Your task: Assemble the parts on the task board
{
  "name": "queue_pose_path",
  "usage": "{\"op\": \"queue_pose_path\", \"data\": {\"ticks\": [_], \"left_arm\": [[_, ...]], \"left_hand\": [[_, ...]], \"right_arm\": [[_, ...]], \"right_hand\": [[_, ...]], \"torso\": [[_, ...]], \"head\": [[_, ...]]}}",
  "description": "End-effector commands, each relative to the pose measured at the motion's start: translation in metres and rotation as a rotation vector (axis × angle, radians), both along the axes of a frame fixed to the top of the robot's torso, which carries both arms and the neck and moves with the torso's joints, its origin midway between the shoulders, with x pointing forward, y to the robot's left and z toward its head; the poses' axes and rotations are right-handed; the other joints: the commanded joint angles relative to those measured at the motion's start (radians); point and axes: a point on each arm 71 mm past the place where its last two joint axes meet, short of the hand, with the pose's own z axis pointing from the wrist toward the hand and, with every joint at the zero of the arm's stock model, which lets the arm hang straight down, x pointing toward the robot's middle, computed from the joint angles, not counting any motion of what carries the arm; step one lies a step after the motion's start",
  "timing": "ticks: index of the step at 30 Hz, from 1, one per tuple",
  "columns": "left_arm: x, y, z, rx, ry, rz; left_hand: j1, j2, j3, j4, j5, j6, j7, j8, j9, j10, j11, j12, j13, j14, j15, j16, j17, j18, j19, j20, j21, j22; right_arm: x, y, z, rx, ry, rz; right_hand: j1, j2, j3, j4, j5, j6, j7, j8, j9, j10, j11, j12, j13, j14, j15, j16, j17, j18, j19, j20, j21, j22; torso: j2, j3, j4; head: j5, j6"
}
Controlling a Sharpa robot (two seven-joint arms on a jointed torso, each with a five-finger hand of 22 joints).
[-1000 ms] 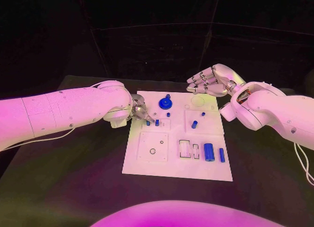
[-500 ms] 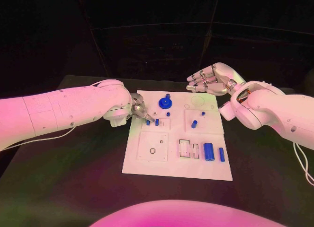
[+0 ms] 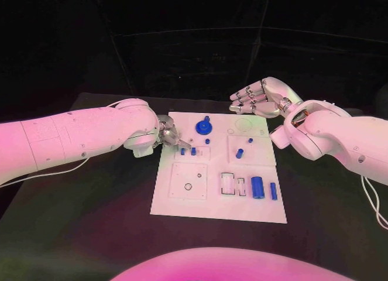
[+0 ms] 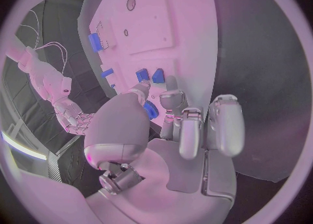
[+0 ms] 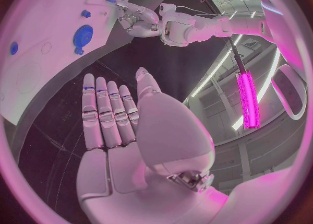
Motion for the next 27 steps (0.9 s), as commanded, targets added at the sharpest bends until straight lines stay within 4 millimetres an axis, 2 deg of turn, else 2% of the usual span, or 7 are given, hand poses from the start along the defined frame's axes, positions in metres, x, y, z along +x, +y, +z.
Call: {"op": "queue_pose_path", "data": {"ticks": [1,6,10,13,19,25,27], "left_arm": [[0.004,-0.001,0.008,-0.119,-0.090,0.044],[0.008,-0.002,0.018,-0.271,-0.194,0.064],[0.010,-0.008,0.027,-0.399,-0.288,0.035],[0.010,-0.015,0.032,-0.466,-0.339,-0.012],[0.005,-0.040,0.037,-0.500,-0.435,-0.249],[0.004,-0.058,0.031,-0.366,-0.522,-0.460],[0.006,-0.062,0.029,-0.319,-0.539,-0.504]], "left_hand": [[0.001,0.014,-0.039,0.014,-0.003,-0.052,0.019,-0.027,-0.012,-0.086,0.019,-0.122,-0.139,0.101,0.009,-0.007,0.246,0.021,-0.035,0.008,-0.068,0.008],[0.022,0.040,-0.105,0.016,-0.003,-0.121,0.054,-0.057,-0.037,-0.169,0.048,-0.174,-0.198,0.075,0.036,-0.057,0.164,0.050,-0.107,0.030,-0.202,-0.099],[0.069,0.072,-0.143,0.015,-0.002,-0.215,0.101,-0.070,-0.062,-0.326,0.097,-0.224,-0.231,-0.055,0.076,-0.254,-0.104,0.114,-0.310,0.067,-0.565,-0.380],[0.114,0.087,-0.160,0.012,0.000,-0.238,0.112,-0.058,-0.074,-0.369,0.107,-0.230,-0.250,-0.108,0.090,-0.326,-0.193,0.125,-0.341,0.082,-0.636,-0.431],[0.435,0.146,-0.031,-0.121,0.006,-0.270,0.139,-0.083,-0.142,-0.516,0.139,-0.347,-0.359,-0.345,0.118,-0.627,-0.544,0.127,-0.403,0.108,-0.750,-0.507],[0.465,0.071,0.022,-0.132,0.000,-0.225,0.134,-0.141,-0.234,-0.497,0.140,-0.425,-0.471,-0.318,0.123,-0.623,-0.573,0.133,-0.373,0.111,-0.773,-0.535],[0.459,0.049,0.035,-0.127,-0.002,-0.196,0.124,-0.169,-0.273,-0.471,0.135,-0.449,-0.514,-0.226,0.111,-0.517,-0.476,0.130,-0.328,0.106,-0.755,-0.531]], "right_arm": [[0.001,0.000,0.002,0.010,-0.012,-0.004],[0.002,-0.001,0.002,0.008,-0.012,-0.010],[0.002,-0.002,0.001,0.007,-0.010,-0.015],[0.003,-0.002,0.001,0.006,-0.010,-0.016],[0.004,-0.002,0.001,0.005,-0.010,-0.016],[0.005,-0.003,0.001,0.005,-0.012,-0.019],[0.005,-0.003,0.001,0.005,-0.013,-0.019]], "right_hand": [[-0.009,0.000,-0.001,-0.008,0.000,-0.007,0.003,-0.004,-0.001,-0.003,0.007,-0.008,-0.001,-0.009,0.001,-0.004,-0.001,0.011,-0.002,0.007,-0.007,-0.003],[-0.005,-0.001,0.000,-0.018,0.000,-0.011,0.004,-0.003,-0.001,-0.005,0.008,-0.011,0.000,-0.015,0.002,-0.003,-0.001,0.011,-0.002,0.008,-0.014,-0.006],[-0.004,0.000,0.000,-0.020,0.001,-0.010,0.003,-0.003,0.000,-0.004,0.008,-0.012,0.000,-0.017,0.003,-0.003,-0.001,0.011,-0.002,0.009,-0.016,-0.006],[-0.002,0.004,0.003,-0.025,0.002,-0.006,0.001,-0.001,0.001,-0.001,0.006,-0.012,0.000,-0.018,0.002,-0.002,-0.001,0.012,-0.001,0.009,-0.020,-0.007],[0.006,0.017,0.018,-0.049,-0.001,0.020,-0.011,0.003,0.002,0.021,-0.005,-0.011,0.000,0.016,-0.010,0.010,0.002,0.014,0.030,-0.001,-0.021,-0.004],[0.010,0.019,0.024,-0.057,-0.004,0.026,-0.015,0.002,0.002,0.028,-0.008,-0.011,0.000,0.019,-0.012,0.008,0.001,0.013,0.035,-0.004,-0.024,-0.004],[0.011,0.019,0.025,-0.058,-0.004,0.027,-0.015,0.002,0.002,0.028,-0.008,-0.011,0.000,0.018,-0.012,0.007,0.000,0.013,0.035,-0.004,-0.025,-0.004]], "torso": [[-0.001,0.0001,0.0008],[0.000,0.0003,0.0004],[0.000,0.0014,0.0005],[0.000,0.0009,0.0001],[0.000,0.0007,-0.0013],[0.000,0.0015,-0.0019],[0.000,0.0018,-0.0018]], "head": [[-0.004,0.000],[-0.004,0.001],[-0.004,0.005],[-0.006,0.006],[-0.015,0.013],[-0.019,0.016],[-0.017,0.015]]}}
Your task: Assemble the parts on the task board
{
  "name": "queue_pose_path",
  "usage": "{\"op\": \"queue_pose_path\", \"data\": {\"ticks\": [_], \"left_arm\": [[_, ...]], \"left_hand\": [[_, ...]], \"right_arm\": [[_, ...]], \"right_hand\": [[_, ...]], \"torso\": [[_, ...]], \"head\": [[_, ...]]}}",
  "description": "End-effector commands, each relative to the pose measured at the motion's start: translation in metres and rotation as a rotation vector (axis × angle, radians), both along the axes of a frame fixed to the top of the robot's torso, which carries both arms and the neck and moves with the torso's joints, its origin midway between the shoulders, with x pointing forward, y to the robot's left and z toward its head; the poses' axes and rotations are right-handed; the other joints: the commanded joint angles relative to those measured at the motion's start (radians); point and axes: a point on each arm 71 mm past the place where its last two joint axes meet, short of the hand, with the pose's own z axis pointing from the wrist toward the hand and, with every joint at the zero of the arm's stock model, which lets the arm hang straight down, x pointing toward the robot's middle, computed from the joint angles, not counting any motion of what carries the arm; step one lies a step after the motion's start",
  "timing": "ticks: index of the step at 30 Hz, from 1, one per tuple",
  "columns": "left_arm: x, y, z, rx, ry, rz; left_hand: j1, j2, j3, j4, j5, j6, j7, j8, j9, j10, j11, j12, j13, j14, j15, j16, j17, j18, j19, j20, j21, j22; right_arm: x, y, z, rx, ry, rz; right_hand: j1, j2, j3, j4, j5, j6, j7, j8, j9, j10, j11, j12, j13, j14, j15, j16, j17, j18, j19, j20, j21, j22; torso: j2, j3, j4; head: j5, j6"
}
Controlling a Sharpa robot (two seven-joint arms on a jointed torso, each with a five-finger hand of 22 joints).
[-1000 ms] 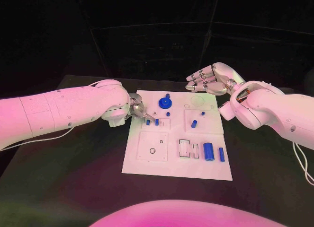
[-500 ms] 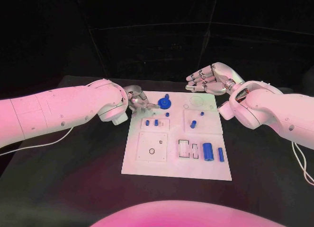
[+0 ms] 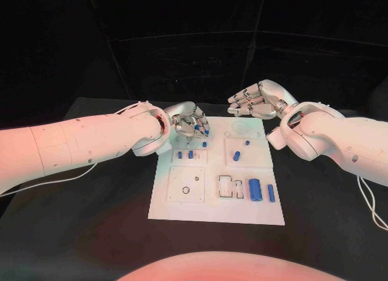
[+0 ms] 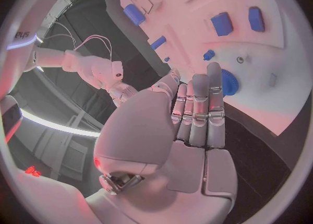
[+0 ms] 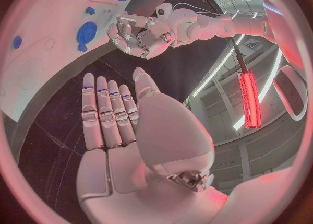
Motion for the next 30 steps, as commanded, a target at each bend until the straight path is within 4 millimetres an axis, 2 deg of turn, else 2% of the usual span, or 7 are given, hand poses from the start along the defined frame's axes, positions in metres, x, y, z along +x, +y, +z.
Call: {"op": "queue_pose_path", "data": {"ticks": [1,5,6,16,20,28,30], "left_arm": [[-0.001,-0.011,0.001,0.126,-0.173,-0.158],[0.002,-0.018,-0.006,0.218,-0.202,-0.193],[0.002,-0.019,-0.008,0.243,-0.204,-0.201],[0.010,-0.029,-0.020,0.376,-0.209,-0.202],[0.012,-0.031,-0.022,0.401,-0.208,-0.198],[0.017,-0.030,-0.023,0.417,-0.209,-0.183],[0.017,-0.031,-0.024,0.419,-0.209,-0.183]], "left_hand": [[-0.007,-0.027,0.015,0.005,-0.003,0.042,-0.010,-0.033,-0.047,0.034,-0.007,-0.032,-0.054,0.089,-0.009,0.105,0.092,0.011,0.049,-0.007,0.022,0.004],[-0.002,-0.056,0.032,-0.005,0.001,0.090,-0.017,-0.072,-0.099,0.063,-0.011,-0.080,-0.121,0.153,-0.013,0.197,0.171,0.009,0.089,-0.015,0.046,0.018],[0.007,-0.055,0.042,-0.012,0.001,0.102,-0.017,-0.075,-0.106,0.066,-0.012,-0.089,-0.132,0.171,-0.015,0.221,0.198,0.011,0.098,-0.017,0.055,0.024],[-0.012,-0.080,0.060,-0.033,0.001,0.131,-0.019,-0.126,-0.168,0.069,-0.010,-0.154,-0.215,0.272,-0.021,0.365,0.359,-0.031,0.232,-0.022,0.304,0.222],[-0.014,-0.076,0.066,-0.040,0.001,0.145,-0.020,-0.135,-0.181,0.081,-0.011,-0.162,-0.233,0.291,-0.022,0.387,0.381,-0.042,0.265,-0.024,0.368,0.275],[-0.007,-0.069,0.082,-0.050,0.002,0.153,-0.019,-0.142,-0.191,0.088,-0.010,-0.172,-0.248,0.295,-0.022,0.390,0.377,-0.044,0.274,-0.025,0.383,0.288],[-0.007,-0.067,0.088,-0.052,0.002,0.159,-0.019,-0.143,-0.194,0.097,-0.009,-0.173,-0.252,0.297,-0.022,0.391,0.378,-0.046,0.277,-0.025,0.391,0.295]], "right_arm": [[0.000,0.001,0.002,0.009,-0.012,0.000],[0.000,0.001,0.002,0.010,-0.014,-0.003],[0.000,0.002,0.002,0.010,-0.014,-0.004],[0.000,0.003,0.003,0.013,-0.018,-0.009],[0.000,0.003,0.003,0.013,-0.018,-0.010],[0.001,0.002,0.002,0.007,-0.008,-0.018],[0.001,0.002,0.002,0.006,-0.005,-0.019]], "right_hand": [[0.003,0.011,0.001,-0.006,-0.004,0.007,-0.002,0.001,0.000,0.007,-0.001,-0.004,0.000,0.004,0.000,-0.001,0.000,0.013,0.006,-0.003,-0.005,0.000],[0.000,0.016,0.007,-0.008,-0.004,0.007,0.002,-0.001,-0.001,0.006,0.001,-0.008,-0.001,-0.004,0.003,-0.005,-0.001,0.012,0.003,-0.002,-0.012,-0.001],[-0.001,0.017,0.008,-0.009,-0.004,0.007,0.003,-0.002,-0.001,0.005,0.002,-0.009,-0.001,-0.005,0.004,-0.006,-0.002,0.011,0.003,-0.002,-0.013,-0.001],[-0.006,0.015,0.011,-0.011,-0.004,0.004,0.008,-0.003,-0.002,0.002,0.006,-0.014,-0.001,-0.013,0.007,-0.007,-0.002,0.011,0.000,0.000,-0.019,-0.002],[-0.007,0.014,0.012,-0.012,-0.004,0.003,0.009,-0.004,-0.002,0.001,0.007,-0.015,-0.001,-0.014,0.007,-0.007,-0.002,0.011,0.000,0.001,-0.020,-0.002],[-0.008,0.016,0.014,-0.012,-0.002,0.002,0.012,-0.004,-0.002,0.001,0.008,-0.016,-0.001,-0.015,0.008,-0.007,-0.002,0.011,0.000,0.001,-0.021,-0.002],[-0.008,0.016,0.014,-0.012,-0.001,0.002,0.012,-0.004,-0.002,0.001,0.008,-0.016,-0.001,-0.016,0.008,-0.007,-0.002,0.011,0.000,0.001,-0.022,-0.002]], "torso": [[0.000,0.0006,-0.0004],[0.002,-0.0013,-0.0014],[0.002,-0.0014,-0.0019],[0.000,-0.0006,0.0002],[0.000,-0.0006,0.0000],[0.000,-0.0012,-0.0010],[0.000,0.0000,-0.0002]], "head": [[0.002,0.001],[-0.002,0.001],[-0.002,0.002],[-0.006,-0.001],[-0.007,0.003],[-0.012,0.004],[-0.012,0.003]]}}
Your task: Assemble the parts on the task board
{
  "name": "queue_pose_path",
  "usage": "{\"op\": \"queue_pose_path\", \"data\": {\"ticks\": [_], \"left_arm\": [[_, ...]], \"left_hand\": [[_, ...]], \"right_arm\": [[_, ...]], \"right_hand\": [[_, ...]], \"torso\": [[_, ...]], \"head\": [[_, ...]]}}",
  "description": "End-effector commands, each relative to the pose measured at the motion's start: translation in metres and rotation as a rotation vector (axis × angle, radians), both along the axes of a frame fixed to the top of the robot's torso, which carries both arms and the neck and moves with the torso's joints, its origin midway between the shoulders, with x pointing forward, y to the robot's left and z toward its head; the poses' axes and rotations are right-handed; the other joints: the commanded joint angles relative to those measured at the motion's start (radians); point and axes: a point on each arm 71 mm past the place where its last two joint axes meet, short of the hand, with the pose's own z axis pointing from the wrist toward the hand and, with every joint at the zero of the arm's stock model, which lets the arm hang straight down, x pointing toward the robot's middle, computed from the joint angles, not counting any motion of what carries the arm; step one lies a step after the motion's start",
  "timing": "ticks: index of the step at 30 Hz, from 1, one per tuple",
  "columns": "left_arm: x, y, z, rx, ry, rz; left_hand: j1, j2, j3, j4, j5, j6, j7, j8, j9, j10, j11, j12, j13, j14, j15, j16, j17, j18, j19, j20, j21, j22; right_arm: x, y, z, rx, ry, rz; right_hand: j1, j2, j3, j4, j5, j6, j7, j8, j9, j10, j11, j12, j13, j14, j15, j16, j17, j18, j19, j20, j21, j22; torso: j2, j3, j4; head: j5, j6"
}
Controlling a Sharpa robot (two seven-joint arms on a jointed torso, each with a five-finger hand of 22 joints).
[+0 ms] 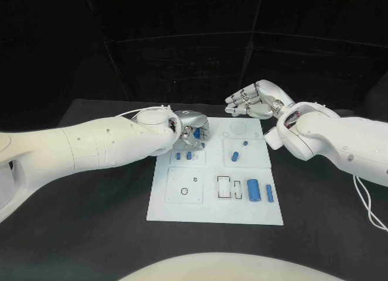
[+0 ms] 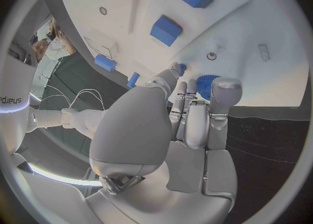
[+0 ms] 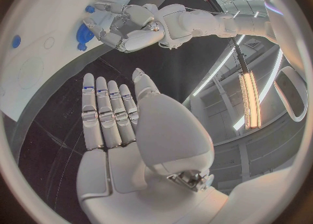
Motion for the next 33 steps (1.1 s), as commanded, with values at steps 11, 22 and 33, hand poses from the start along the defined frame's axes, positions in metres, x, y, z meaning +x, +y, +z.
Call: {"op": "queue_pose_path", "data": {"ticks": [11,22,33], "left_arm": [[0.0002,-0.0043,-0.0029,0.045,0.015,-0.015],[-0.0016,-0.0075,-0.0060,0.062,0.043,-0.032],[-0.0011,-0.0094,-0.0082,0.078,0.059,-0.030]], "left_hand": [[-0.007,0.010,0.035,-0.006,0.001,0.040,-0.004,-0.007,-0.013,0.049,-0.005,-0.015,-0.023,0.019,-0.003,0.012,0.002,-0.018,0.024,-0.003,0.048,0.041],[-0.011,0.006,0.045,-0.011,0.001,0.045,-0.007,-0.013,-0.019,0.062,-0.007,-0.024,-0.032,0.020,-0.005,0.011,-0.003,-0.021,0.029,-0.005,0.063,0.055],[-0.015,0.013,0.070,-0.016,0.001,0.063,-0.008,-0.019,-0.026,0.097,-0.013,-0.033,-0.039,0.024,-0.009,0.014,-0.003,-0.025,0.036,-0.008,0.085,0.075]], "right_arm": [[0.0005,0.0012,0.0007,0.000,0.007,-0.005],[0.0002,0.0025,0.0006,0.000,0.009,-0.001],[0.0000,0.0035,0.0004,-0.001,0.012,0.003]], "right_hand": [[-0.003,0.005,0.008,-0.004,0.002,-0.001,0.010,-0.004,-0.001,0.000,0.009,-0.005,-0.001,-0.010,0.002,-0.004,-0.001,0.011,0.000,0.002,-0.008,-0.001],[-0.004,0.005,0.009,-0.005,0.004,-0.001,0.011,-0.003,-0.001,0.001,0.009,-0.005,-0.001,-0.011,0.002,-0.004,-0.001,0.011,0.000,0.002,-0.009,-0.001],[-0.003,0.006,0.011,-0.006,0.006,-0.001,0.011,-0.003,-0.001,0.001,0.010,-0.006,-0.001,-0.011,0.002,-0.003,-0.001,0.011,0.000,0.002,-0.010,-0.001]], "torso": [[-0.001,0.0005,0.0012],[0.000,0.0005,0.0015],[-0.001,0.0005,0.0007]], "head": [[-0.001,-0.005],[-0.002,-0.007],[-0.003,-0.009]]}}
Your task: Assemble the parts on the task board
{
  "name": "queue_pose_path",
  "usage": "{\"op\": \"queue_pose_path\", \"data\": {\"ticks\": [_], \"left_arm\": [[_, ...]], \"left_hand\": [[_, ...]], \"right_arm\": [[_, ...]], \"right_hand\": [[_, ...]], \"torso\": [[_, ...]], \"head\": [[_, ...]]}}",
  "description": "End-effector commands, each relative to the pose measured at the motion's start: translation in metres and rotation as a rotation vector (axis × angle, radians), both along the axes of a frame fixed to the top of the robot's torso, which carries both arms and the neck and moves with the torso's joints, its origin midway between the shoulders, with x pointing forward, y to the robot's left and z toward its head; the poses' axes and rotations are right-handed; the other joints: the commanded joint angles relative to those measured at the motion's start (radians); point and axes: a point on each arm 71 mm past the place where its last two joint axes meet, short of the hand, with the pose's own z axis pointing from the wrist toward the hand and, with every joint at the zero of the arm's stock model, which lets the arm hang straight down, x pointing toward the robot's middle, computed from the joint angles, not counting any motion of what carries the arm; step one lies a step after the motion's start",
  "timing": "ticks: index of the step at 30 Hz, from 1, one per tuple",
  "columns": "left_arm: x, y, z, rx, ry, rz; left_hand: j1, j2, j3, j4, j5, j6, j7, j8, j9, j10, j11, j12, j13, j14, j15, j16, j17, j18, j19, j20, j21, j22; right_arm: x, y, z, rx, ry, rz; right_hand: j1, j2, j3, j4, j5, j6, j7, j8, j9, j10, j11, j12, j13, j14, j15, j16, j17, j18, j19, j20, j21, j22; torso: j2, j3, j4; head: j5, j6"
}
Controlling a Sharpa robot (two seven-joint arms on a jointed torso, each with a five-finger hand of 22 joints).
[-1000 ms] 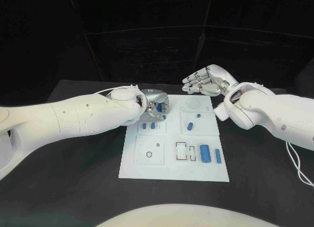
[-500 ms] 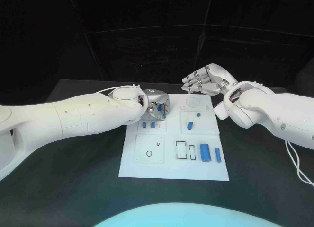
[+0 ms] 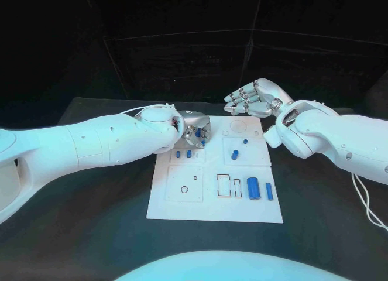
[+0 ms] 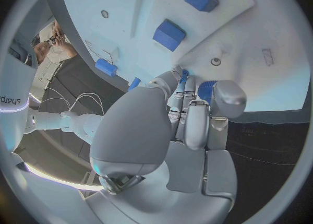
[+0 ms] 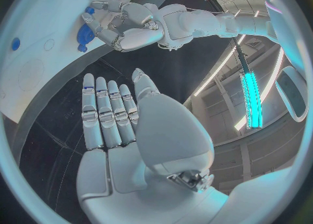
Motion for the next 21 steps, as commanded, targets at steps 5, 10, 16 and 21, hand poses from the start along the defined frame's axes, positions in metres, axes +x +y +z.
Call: {"op": "queue_pose_path", "data": {"ticks": [5,10,16,21], "left_arm": [[-0.0015,-0.0019,-0.0053,0.026,0.022,-0.004],[-0.0002,-0.0008,-0.0050,0.021,0.009,0.011],[0.0002,0.0011,-0.0036,0.006,-0.008,0.016],[-0.0024,0.0030,-0.0004,-0.027,-0.033,0.004]], "left_hand": [[-0.002,0.014,0.036,-0.008,0.000,0.034,-0.006,-0.006,-0.005,0.050,-0.009,-0.014,-0.002,0.023,-0.014,0.006,-0.002,-0.013,0.015,-0.006,0.027,0.022],[0.013,0.027,0.079,-0.030,-0.001,0.060,-0.007,-0.010,-0.008,0.089,-0.016,-0.030,-0.002,0.024,-0.020,0.005,-0.009,-0.016,0.019,-0.013,0.040,0.035],[0.013,0.026,0.108,-0.047,0.000,0.071,-0.005,-0.019,-0.012,0.105,-0.015,-0.051,-0.003,0.024,-0.020,0.003,-0.014,-0.017,0.021,-0.015,0.045,0.041],[-0.005,0.017,0.136,-0.062,-0.001,0.082,-0.004,-0.033,-0.017,0.123,-0.014,-0.079,-0.003,0.025,-0.019,0.003,-0.020,-0.018,0.021,-0.015,0.049,0.048]], "right_arm": [[-0.0003,0.0017,0.0013,0.003,0.000,0.008],[-0.0004,0.0017,0.0013,0.003,0.000,0.009],[-0.0005,0.0014,0.0013,0.003,0.000,0.009],[-0.0004,0.0013,0.0013,0.003,0.000,0.010]], "right_hand": [[-0.004,0.006,0.005,0.000,0.007,0.003,0.008,-0.003,-0.001,-0.003,0.006,-0.006,-0.001,-0.008,-0.002,-0.004,-0.001,0.011,0.000,0.002,-0.007,-0.001],[-0.004,0.006,0.005,0.000,0.007,0.003,0.008,-0.003,-0.001,-0.003,0.006,-0.006,-0.001,-0.008,-0.002,-0.004,-0.001,0.011,0.000,0.002,-0.007,-0.001],[-0.004,0.006,0.005,0.000,0.007,0.003,0.008,-0.003,-0.001,-0.003,0.006,-0.006,-0.001,-0.008,-0.002,-0.004,-0.001,0.011,0.000,0.002,-0.007,-0.001],[-0.004,0.006,0.005,0.000,0.007,0.003,0.008,-0.003,-0.001,-0.003,0.006,-0.006,-0.001,-0.008,-0.002,-0.004,-0.001,0.011,0.000,0.002,-0.007,-0.001]], "torso": [[0.000,0.0000,-0.0006],[0.000,0.0001,0.0000],[0.000,-0.0005,0.0001],[0.000,-0.0005,0.0008]], "head": [[-0.002,0.000],[-0.004,0.000],[-0.004,0.002],[-0.005,0.005]]}}
